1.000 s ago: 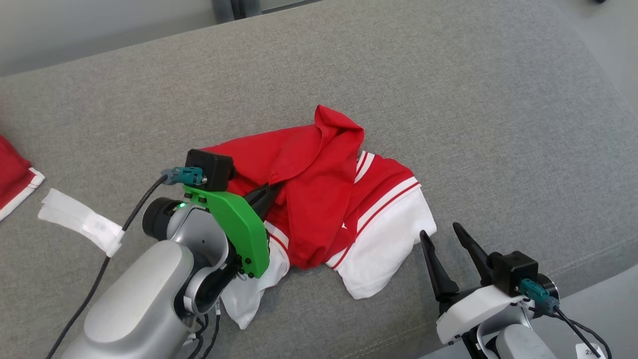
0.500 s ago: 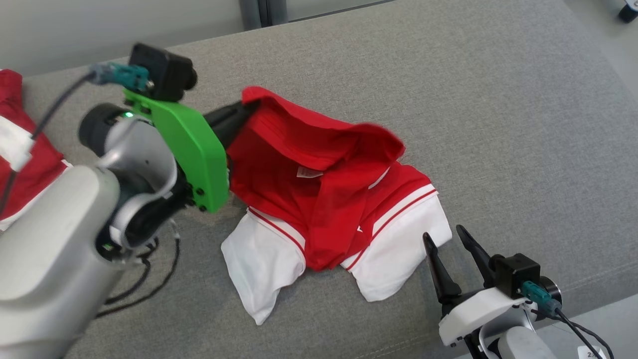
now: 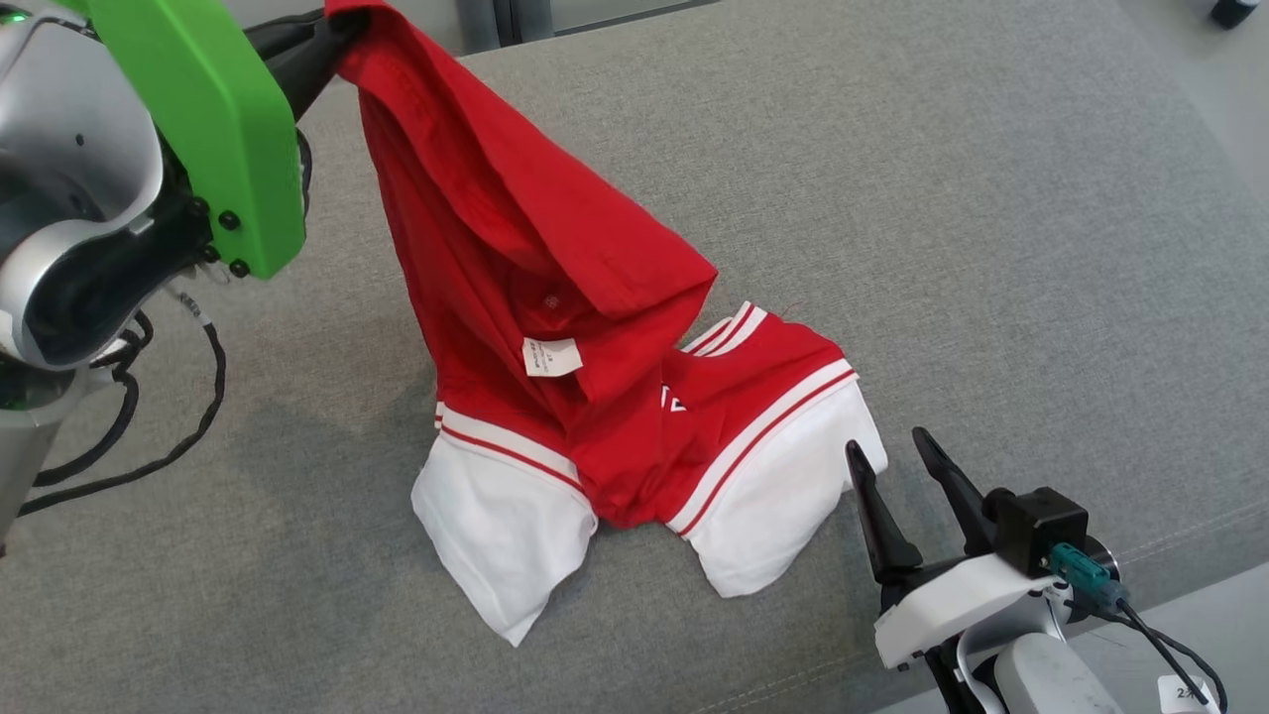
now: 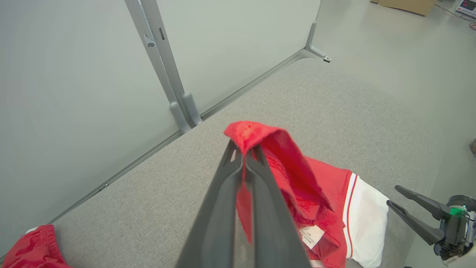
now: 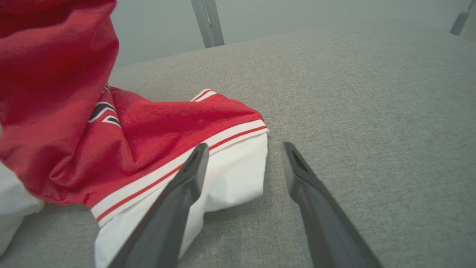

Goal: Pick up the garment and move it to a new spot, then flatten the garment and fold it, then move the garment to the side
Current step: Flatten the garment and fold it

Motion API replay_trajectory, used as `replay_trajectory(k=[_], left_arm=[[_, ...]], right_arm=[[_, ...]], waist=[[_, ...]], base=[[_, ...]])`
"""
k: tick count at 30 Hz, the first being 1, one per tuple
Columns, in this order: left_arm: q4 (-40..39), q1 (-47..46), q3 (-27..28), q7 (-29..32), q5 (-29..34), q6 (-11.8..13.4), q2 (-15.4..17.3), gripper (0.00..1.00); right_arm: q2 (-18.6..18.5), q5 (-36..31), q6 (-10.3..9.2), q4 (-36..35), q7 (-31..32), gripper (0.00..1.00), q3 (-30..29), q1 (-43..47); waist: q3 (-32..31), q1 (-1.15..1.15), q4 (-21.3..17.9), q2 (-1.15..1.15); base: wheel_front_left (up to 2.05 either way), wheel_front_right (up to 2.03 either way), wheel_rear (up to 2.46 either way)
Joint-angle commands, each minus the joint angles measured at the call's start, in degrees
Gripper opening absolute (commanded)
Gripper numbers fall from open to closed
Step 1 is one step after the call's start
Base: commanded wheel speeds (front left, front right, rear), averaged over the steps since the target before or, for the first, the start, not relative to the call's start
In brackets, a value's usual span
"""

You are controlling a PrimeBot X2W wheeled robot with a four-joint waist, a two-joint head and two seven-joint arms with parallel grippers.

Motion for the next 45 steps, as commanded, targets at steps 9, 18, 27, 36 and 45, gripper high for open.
replay_trajectory(k=[9, 18, 27, 36, 45], left_arm=[[-5.75, -4.58, 2.59, 0.91, -3.7, 3.14, -3.32, 0.0], [-11.61, -1.46, 0.28, 0.4, -5.63, 7.03, -9.71, 0.0], [-11.44, 10.6, -8.71, 0.31, -0.69, 3.68, -2.17, 0.0], [3.94, 7.95, -3.95, -17.54, 2.85, -3.34, -7.15, 0.0], [24.32, 3.86, -0.81, -34.81, 8.0, -8.86, -9.97, 0.4]], right_arm=[[-0.17, 0.88, 0.0, 0.35, -0.17, 1.0, 0.16, 0.81], [-0.16, 1.7, 0.0, 0.54, -0.17, 1.0, 0.85, 0.92], [-0.17, 2.49, 0.0, 0.36, -0.17, 1.0, 1.28, -0.75], [-0.14, 3.34, 0.0, 0.11, -0.17, 1.0, 2.86, -3.27], [-0.15, 4.22, 0.0, -0.04, -0.17, 1.0, 3.02, -3.25]], waist=[[-1.66, 0.0, 0.06, 0.0], [-1.95, 0.0, -0.63, 0.0], [0.41, 0.0, -2.31, 0.0], [4.02, 0.0, -4.73, 0.0], [5.79, 0.0, -7.37, 0.0]], base=[[0.0, 0.0, 0.0], [0.0, 0.0, 0.0], [0.0, 0.0, 0.0], [0.0, 0.0, 0.0], [0.0, 0.0, 0.0]])
